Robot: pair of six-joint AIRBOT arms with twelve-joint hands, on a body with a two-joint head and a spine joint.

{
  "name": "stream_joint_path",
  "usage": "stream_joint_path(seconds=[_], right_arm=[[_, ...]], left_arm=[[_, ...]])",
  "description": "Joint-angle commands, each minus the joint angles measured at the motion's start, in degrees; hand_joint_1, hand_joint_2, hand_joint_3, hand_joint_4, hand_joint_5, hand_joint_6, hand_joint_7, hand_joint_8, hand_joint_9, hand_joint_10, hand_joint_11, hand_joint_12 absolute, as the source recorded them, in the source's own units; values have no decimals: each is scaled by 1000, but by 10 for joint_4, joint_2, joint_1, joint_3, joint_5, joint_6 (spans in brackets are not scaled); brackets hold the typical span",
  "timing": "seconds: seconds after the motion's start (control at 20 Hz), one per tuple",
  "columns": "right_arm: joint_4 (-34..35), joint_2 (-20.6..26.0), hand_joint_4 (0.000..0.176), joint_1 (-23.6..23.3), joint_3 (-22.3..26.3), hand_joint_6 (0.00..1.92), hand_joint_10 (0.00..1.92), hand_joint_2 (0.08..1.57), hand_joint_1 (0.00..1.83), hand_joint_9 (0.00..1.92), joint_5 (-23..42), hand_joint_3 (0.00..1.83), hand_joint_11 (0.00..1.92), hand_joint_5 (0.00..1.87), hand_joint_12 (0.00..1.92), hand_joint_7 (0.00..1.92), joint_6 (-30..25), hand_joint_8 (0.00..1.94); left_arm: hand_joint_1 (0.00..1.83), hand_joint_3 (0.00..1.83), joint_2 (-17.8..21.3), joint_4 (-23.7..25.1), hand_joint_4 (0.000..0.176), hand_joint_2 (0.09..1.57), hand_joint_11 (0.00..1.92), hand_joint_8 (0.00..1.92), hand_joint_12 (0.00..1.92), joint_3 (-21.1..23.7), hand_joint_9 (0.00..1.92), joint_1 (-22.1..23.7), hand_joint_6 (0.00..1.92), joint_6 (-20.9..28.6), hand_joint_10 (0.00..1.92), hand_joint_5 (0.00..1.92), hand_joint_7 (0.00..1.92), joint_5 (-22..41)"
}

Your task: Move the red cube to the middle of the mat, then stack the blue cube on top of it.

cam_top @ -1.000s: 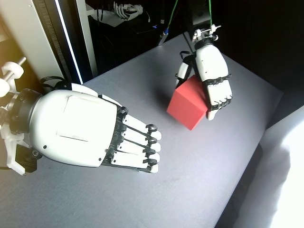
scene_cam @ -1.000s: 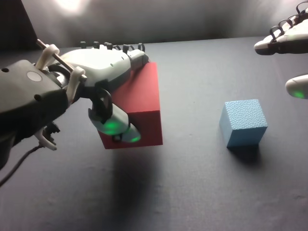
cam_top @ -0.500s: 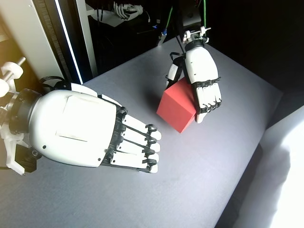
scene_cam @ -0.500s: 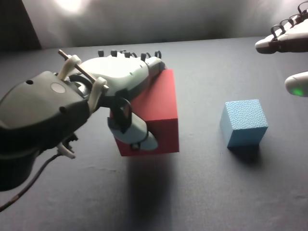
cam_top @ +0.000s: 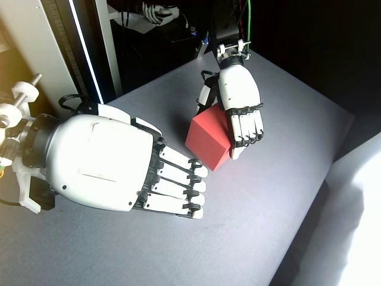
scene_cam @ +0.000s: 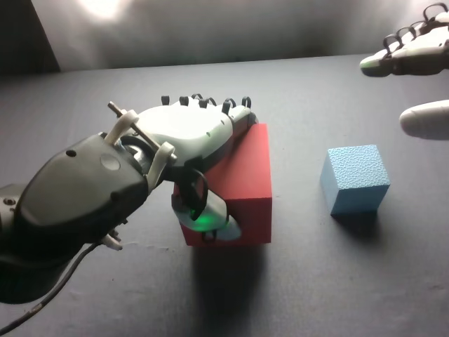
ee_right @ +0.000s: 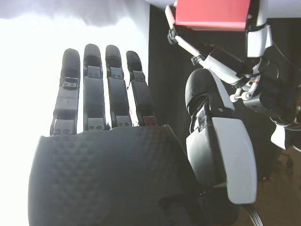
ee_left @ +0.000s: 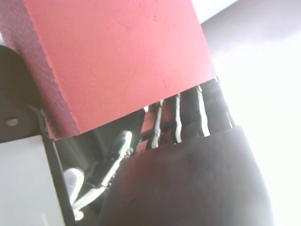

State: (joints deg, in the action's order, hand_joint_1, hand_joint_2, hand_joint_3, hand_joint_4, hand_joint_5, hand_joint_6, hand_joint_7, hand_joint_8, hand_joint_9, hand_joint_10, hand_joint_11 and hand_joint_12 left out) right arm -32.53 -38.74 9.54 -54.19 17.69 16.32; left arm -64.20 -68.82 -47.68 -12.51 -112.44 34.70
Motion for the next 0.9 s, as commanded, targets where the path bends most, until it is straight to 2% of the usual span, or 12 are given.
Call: stream_joint_path(seconds=[0.0,0.1,0.15,0.25,0.3,0.4,0.5,0.55,0.65,0.7,0.8,0.85], right_arm=[[20,4,0,-6,0,4,8,1344,107,280,48,0,0,273,645,292,-1,5],[36,-5,0,-6,-4,2,1,1348,108,271,34,1,0,269,596,282,1,2],[49,-10,0,-6,-8,5,5,1342,140,289,26,0,0,290,635,300,5,5],[99,-23,0,-1,-19,3,2,1342,94,288,20,1,0,279,618,294,43,3],[102,-28,0,1,-22,3,3,1354,61,256,20,5,0,244,531,262,43,3],[102,-34,0,3,-23,9,9,1349,81,284,20,0,0,283,618,293,49,7],[102,-41,0,9,-24,1,4,1350,120,263,20,0,0,266,552,274,61,6],[102,-44,0,14,-24,3,8,1347,109,279,20,0,0,274,598,291,69,8],[104,-53,0,24,-29,1,1,1349,53,265,20,1,0,253,574,273,79,1],[117,-56,0,30,-33,7,6,1348,91,278,20,0,0,273,578,287,89,6],[136,-66,0,42,-45,5,10,1345,106,302,22,0,0,280,646,301,102,6],[138,-68,0,46,-48,2,4,1350,84,280,22,1,0,275,611,286,102,4]], left_arm=[[1201,0,1,36,0,1186,0,1091,1558,-1,201,-1,751,4,1275,334,286,38],[1204,0,-2,45,0,1185,0,1181,1579,-8,183,-7,822,12,1348,284,245,38],[1204,0,-4,46,0,1178,0,1145,1573,-12,179,-8,755,14,1329,319,258,38],[1233,0,-12,54,0,1166,0,1101,1556,-23,191,-8,724,19,1296,331,281,38],[1236,0,-15,56,0,1172,0,1097,1561,-28,189,-9,723,22,1295,329,277,38],[1212,2,-21,57,0,1187,0,1073,1505,-35,198,-9,720,24,1260,314,285,38],[1219,0,-26,59,0,1181,0,1128,1583,-40,205,-9,712,26,1326,317,273,38],[1257,0,-28,59,0,1166,0,1129,1582,-41,196,-9,748,26,1324,293,265,38],[1211,1,-31,57,0,1171,0,1134,1539,-41,196,-11,719,27,1322,313,269,39],[1196,4,-32,57,0,1186,0,1135,1508,-41,173,-12,713,28,1324,308,256,39],[1222,2,-34,58,0,1186,0,1139,1546,-41,168,-14,697,29,1332,314,249,40],[1220,0,-34,58,0,1181,0,1131,1572,-41,186,-15,700,29,1333,322,261,40]])
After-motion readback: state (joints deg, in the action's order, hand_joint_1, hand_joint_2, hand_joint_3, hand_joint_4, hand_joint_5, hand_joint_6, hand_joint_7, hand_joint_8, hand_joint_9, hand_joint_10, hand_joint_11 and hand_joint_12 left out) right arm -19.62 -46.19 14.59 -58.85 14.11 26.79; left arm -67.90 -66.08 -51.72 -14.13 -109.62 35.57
